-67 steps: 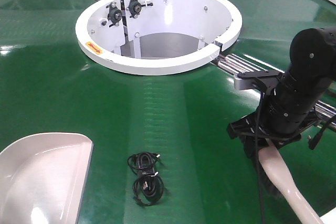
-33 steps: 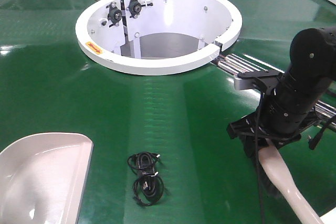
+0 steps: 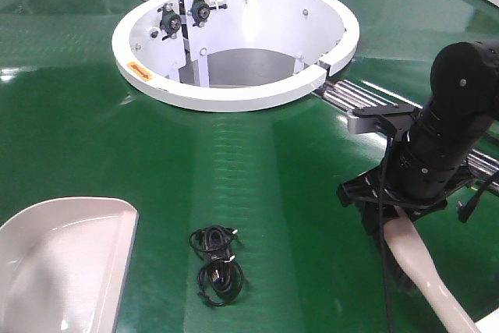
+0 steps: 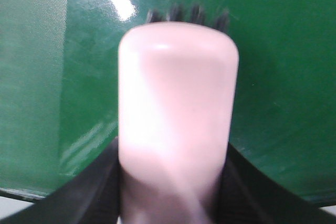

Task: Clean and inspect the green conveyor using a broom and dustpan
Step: 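Grasp the cream dustpan handle with the left gripper, then slide the dustpan with the left gripper toward the black cable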

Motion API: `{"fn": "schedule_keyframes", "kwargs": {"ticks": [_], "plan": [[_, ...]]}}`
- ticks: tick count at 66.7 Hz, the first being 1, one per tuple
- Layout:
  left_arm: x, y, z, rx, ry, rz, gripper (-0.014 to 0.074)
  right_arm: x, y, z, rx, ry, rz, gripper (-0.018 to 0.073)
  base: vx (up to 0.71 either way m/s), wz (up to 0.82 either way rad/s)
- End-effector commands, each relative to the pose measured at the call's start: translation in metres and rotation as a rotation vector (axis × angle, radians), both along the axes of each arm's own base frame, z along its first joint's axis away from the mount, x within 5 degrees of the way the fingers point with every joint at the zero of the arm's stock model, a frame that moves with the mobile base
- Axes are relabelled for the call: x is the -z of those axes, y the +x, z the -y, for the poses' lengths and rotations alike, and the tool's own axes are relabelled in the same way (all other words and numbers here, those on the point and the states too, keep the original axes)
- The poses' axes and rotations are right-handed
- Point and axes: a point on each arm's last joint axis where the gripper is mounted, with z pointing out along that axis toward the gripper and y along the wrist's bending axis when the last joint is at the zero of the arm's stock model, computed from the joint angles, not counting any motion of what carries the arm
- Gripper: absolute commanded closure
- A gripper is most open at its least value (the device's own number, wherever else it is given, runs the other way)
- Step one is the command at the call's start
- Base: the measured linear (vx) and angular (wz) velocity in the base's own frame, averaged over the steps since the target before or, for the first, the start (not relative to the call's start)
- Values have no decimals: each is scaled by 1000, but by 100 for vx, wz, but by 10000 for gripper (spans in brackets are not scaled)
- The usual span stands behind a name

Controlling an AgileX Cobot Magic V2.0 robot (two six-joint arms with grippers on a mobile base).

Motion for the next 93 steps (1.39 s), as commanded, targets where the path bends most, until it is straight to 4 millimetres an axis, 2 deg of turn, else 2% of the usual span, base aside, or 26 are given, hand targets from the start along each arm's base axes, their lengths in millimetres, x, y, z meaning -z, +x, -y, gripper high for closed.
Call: {"fn": "schedule_keyframes", "kwargs": {"ticks": [1, 15, 38, 54, 64, 77, 93], "plan": [[-11, 4, -1, -6, 13, 45, 21, -18, -7, 3, -1, 5, 8, 565, 0, 0], [-12, 6, -6, -75, 18, 61, 128, -18, -7, 3, -1, 5, 6, 565, 0, 0], [-15, 6, -9, -105, 23, 65, 439, -18, -7, 3, -1, 5, 6, 565, 0, 0], [-16, 3, -6, -118, 5, 43, 622, -18, -7, 3, -1, 5, 6, 565, 0, 0], [-21, 4, 3, -107, -14, 43, 622, -18, -7, 3, -1, 5, 6, 565, 0, 0], [-32, 14, 23, -44, -22, 90, 620, -18, -7, 3, -1, 5, 6, 565, 0, 0], [-31, 18, 45, 26, -41, 87, 620, -18, -7, 3, -1, 5, 6, 565, 0, 0]]}}
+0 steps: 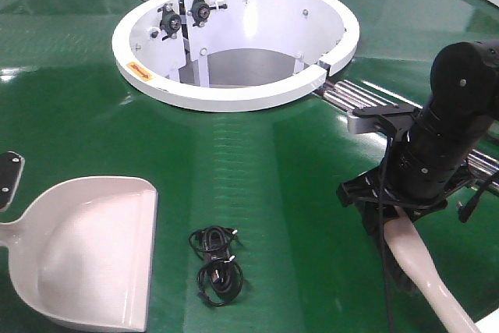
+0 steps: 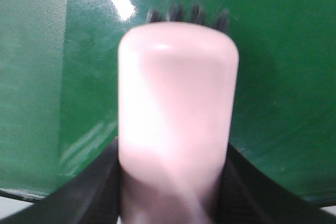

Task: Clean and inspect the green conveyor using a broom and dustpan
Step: 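Slide the dustpan with the left gripper toward the black cable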

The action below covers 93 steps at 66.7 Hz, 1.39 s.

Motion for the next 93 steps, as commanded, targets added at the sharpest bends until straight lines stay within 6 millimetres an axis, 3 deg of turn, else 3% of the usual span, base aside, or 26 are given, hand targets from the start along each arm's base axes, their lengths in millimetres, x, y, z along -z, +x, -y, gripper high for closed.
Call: {"fn": "schedule_keyframes", "kwargs": {"ticks": [1, 30, 72, 93], "plan": [[-15, -2, 11, 1, -28, 27, 620, -18, -7, 3, -1, 5, 6, 565, 0, 0], [-5, 16, 38, 23, -80, 7, 620, -18, -7, 3, -1, 5, 6, 565, 0, 0], [11, 19, 69, -2, -160, -38, 620, -18, -7, 3, -1, 7, 6, 565, 0, 0], [10, 19, 73, 5, -165, -38, 620, -18, -8, 3, -1, 8, 5, 565, 0, 0]]}}
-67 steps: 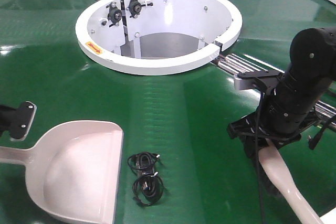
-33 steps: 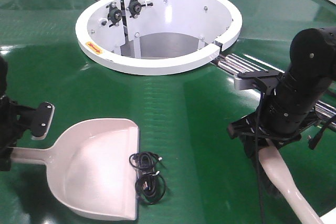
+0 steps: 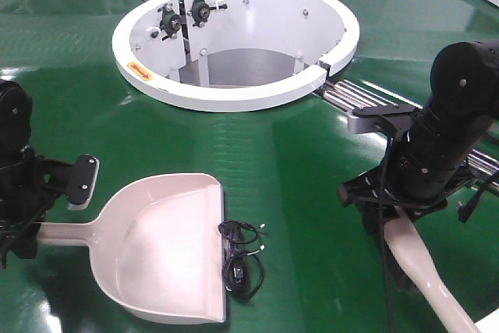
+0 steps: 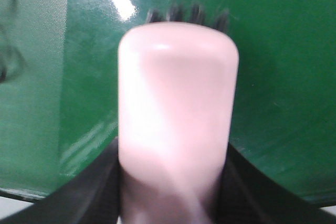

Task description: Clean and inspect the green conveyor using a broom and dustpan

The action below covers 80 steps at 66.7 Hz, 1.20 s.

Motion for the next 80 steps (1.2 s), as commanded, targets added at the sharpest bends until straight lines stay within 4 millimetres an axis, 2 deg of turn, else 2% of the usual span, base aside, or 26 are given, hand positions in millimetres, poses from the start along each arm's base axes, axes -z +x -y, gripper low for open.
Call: {"fn": "schedule_keyframes", "kwargs": {"ticks": [1, 33, 52, 80], "plan": [[-17, -3, 3, -11, -15, 24, 620, -18, -8, 3, -1, 7, 6, 565, 0, 0], [-29, -3, -11, 15, 131, 85, 620, -18, -7, 3, -1, 6, 6, 565, 0, 0], [-30, -2, -8, 42, 183, 102, 620, -18, -7, 3, -1, 6, 6, 565, 0, 0], [-47, 9, -3, 56, 193, 175, 620, -18, -7, 3, -1, 7, 6, 565, 0, 0]]}}
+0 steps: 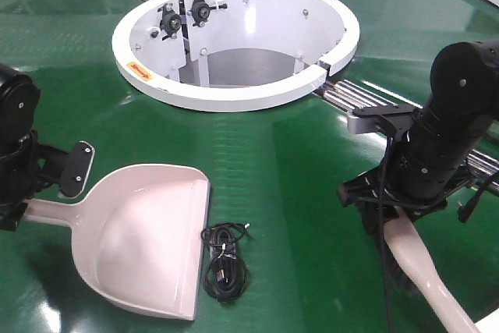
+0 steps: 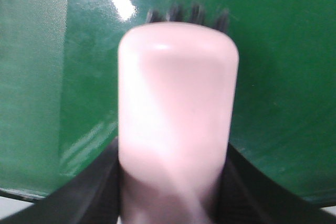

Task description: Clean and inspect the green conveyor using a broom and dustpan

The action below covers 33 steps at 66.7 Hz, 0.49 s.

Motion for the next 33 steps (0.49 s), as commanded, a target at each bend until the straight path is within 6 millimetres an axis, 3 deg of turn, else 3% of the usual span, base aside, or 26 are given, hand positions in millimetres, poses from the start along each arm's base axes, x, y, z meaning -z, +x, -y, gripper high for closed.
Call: {"fn": "schedule_keyframes", "kwargs": {"ticks": [1, 33], "plan": [[-24, -1, 1, -12, 3, 62, 620, -18, -7, 3, -2, 7, 6, 565, 0, 0], [-4, 4, 9, -40, -54, -7, 620, -18, -7, 3, -1, 7, 7, 565, 0, 0]]}}
